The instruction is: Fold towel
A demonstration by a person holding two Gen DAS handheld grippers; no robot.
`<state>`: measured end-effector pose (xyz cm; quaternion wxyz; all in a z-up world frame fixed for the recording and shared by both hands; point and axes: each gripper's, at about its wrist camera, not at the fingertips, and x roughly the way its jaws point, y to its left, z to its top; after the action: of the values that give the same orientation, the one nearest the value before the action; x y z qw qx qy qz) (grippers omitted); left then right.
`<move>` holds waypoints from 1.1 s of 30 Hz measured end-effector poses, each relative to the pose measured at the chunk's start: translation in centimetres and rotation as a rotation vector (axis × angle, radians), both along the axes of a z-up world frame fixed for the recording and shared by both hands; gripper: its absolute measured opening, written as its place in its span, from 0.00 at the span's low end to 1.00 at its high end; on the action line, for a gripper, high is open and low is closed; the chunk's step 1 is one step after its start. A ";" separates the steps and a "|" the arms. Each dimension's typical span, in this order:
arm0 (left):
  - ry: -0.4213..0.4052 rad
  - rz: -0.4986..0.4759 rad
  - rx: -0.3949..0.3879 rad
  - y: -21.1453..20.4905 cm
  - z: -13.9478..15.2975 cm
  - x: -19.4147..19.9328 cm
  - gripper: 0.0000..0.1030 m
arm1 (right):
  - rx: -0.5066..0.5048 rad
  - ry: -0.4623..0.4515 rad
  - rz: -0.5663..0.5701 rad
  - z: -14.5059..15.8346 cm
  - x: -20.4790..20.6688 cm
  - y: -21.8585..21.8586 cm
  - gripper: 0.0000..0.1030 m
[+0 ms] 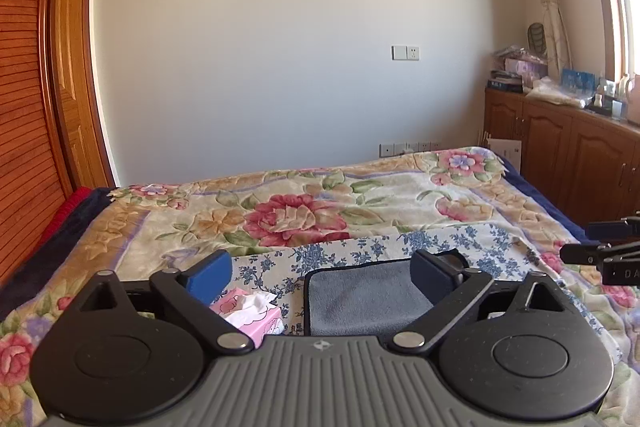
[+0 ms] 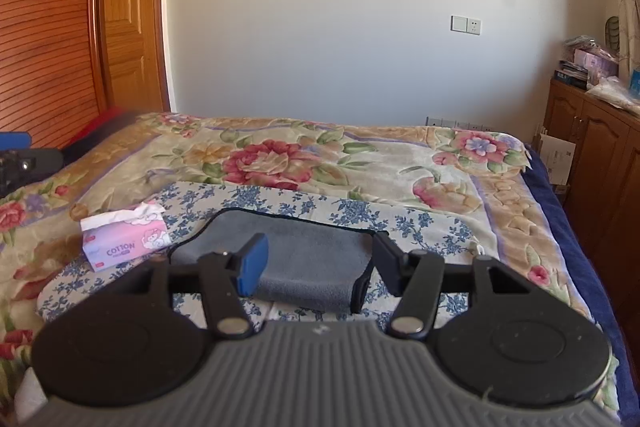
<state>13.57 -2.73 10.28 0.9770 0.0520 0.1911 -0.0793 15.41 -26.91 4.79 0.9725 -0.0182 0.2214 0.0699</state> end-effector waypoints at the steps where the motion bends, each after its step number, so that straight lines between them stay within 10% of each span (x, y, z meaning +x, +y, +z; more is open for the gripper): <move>1: -0.004 0.000 -0.002 0.0 0.2 -0.4 0.99 | 0.003 -0.002 -0.003 0.0 -0.3 0.0 0.67; 7: -0.021 -0.002 0.010 0.1 0.9 -2.4 1.00 | 0.022 -0.025 -0.017 0.1 -2.0 -0.2 0.99; 33: -0.007 0.018 0.001 1.1 -1.6 -7.8 1.00 | 0.008 -0.066 -0.024 -0.1 -7.0 0.7 1.00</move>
<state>5.73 -1.67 8.67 0.9783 0.0509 0.1881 -0.0705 8.44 -26.19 4.74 0.9801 -0.0139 0.1890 0.0584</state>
